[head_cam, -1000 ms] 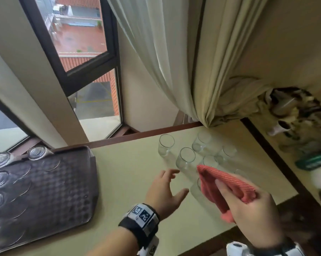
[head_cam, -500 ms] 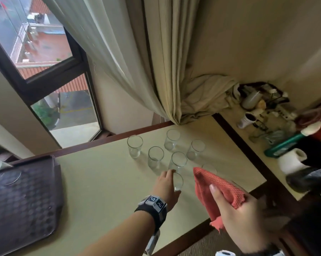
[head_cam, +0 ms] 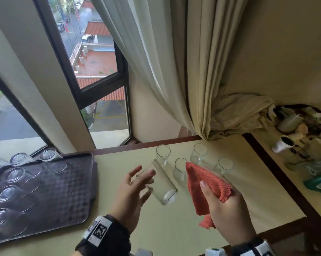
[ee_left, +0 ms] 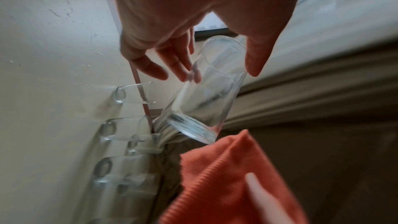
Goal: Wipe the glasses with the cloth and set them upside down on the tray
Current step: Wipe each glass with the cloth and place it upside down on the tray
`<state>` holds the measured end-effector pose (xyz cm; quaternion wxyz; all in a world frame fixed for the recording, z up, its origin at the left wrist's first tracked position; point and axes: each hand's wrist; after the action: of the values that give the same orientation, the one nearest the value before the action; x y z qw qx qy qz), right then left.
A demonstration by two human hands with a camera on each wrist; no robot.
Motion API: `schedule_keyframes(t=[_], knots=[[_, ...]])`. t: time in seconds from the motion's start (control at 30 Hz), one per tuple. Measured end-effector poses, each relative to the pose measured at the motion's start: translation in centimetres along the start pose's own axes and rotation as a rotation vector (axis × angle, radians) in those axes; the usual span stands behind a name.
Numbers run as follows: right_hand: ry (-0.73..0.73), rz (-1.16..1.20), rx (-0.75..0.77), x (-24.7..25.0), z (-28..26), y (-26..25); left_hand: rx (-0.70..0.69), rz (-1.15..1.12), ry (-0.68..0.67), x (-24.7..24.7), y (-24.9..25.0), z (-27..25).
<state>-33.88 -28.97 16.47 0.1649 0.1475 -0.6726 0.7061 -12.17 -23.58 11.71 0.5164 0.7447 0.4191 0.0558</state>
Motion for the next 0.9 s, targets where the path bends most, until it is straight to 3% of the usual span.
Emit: schedule_keyframes(t=[0.1,0.27,0.4,0.5,0.6,0.73,0.9], knots=[[-0.064,0.049,0.054,-3.1,-0.2,-2.9,0.052,-0.097,-0.018,1.3,3.1,-1.6],[-0.178,0.186,0.24,-8.7,-1.4,-8.1,-0.049,-0.063,-0.046,2.9,7.3,-3.7],[-0.38,0.284,0.523,-12.5,-4.4,-12.2,-0.16,-0.016,-0.014,4.5,10.2,-4.5],[-0.402,0.329,0.783,-14.5,-6.9,-14.3,-0.229,-0.024,-0.008,6.2,12.1,-4.9],[-0.445,0.357,0.895,-15.7,-9.2,-14.2,-0.257,-0.018,0.008,8.1,14.8,-5.8],[-0.481,0.467,0.683,-16.4,-11.8,-13.3,-0.308,-0.008,0.056,10.4,17.3,-6.6],[-0.488,0.63,0.486,-17.1,-11.9,-16.9,-0.399,0.053,0.0,10.6,17.6,-9.5]])
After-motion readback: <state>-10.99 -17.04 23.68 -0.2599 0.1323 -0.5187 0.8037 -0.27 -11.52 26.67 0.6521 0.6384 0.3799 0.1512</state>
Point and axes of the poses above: each hand's wrist, its own z-axis towards the middle knuckle, its own x-axis out of the back of the hand, y = z × x, and after that the axes turned 9 degrees about y, right-handed
